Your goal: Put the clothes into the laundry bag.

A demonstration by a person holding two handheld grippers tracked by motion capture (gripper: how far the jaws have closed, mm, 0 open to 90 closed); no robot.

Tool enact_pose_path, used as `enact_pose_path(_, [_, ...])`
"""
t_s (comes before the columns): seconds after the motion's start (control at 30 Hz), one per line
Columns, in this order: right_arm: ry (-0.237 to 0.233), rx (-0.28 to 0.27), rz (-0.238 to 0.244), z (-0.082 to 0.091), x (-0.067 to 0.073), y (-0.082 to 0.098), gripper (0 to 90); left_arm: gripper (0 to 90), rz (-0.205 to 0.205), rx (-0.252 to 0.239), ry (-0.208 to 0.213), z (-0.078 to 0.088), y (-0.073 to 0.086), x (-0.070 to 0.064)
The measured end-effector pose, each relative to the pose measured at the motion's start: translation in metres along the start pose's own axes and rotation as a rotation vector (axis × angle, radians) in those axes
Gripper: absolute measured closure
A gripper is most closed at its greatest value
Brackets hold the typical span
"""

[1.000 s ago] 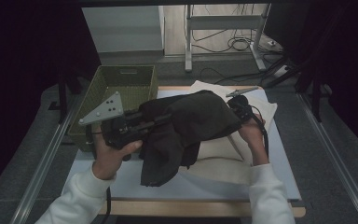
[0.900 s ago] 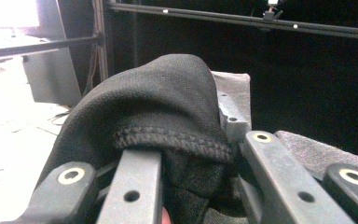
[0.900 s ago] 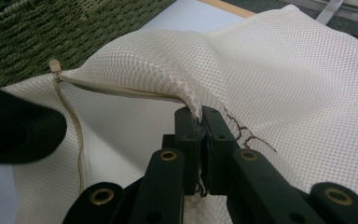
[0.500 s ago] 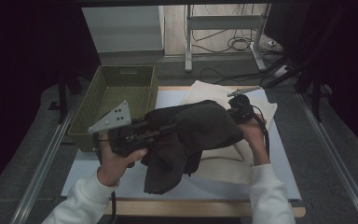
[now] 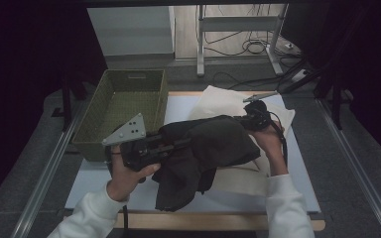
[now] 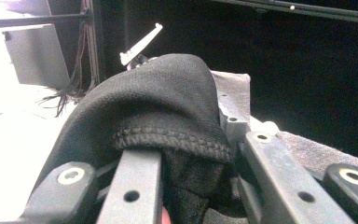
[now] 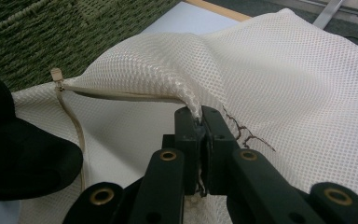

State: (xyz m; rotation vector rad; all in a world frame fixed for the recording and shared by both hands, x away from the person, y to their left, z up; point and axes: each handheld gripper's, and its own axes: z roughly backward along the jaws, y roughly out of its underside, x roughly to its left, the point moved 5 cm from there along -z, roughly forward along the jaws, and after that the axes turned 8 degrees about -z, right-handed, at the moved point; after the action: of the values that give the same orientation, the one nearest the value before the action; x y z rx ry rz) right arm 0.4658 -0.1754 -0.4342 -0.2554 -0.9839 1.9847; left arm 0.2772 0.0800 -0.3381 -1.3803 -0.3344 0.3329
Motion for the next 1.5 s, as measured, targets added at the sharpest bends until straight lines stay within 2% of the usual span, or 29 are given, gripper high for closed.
enact_pose_path(0.27, [0.0,-0.002,0.0,0.001,0.0,0.0,86.5,74.9,-0.006,0.028,0.006,-0.009,0.005,-0.001])
enact_pose_path(0.5, [-0.004,-0.006,0.002,0.002,0.001,-0.001,86.6,74.8,0.011,0.078,-0.004,-0.022,0.021,0.005])
enact_pose_path(0.73, [-0.011,-0.011,0.004,0.004,0.003,-0.002,86.6,74.8,0.008,0.123,-0.017,-0.035,0.034,0.009])
enact_pose_path(1.2, [-0.02,-0.022,0.011,0.008,0.006,-0.004,86.7,74.7,0.028,0.192,-0.004,-0.066,0.056,0.012])
enact_pose_path(1.5, [-0.023,-0.019,0.014,0.009,0.007,-0.004,86.8,74.6,-0.001,0.255,-0.04,-0.083,0.072,0.018])
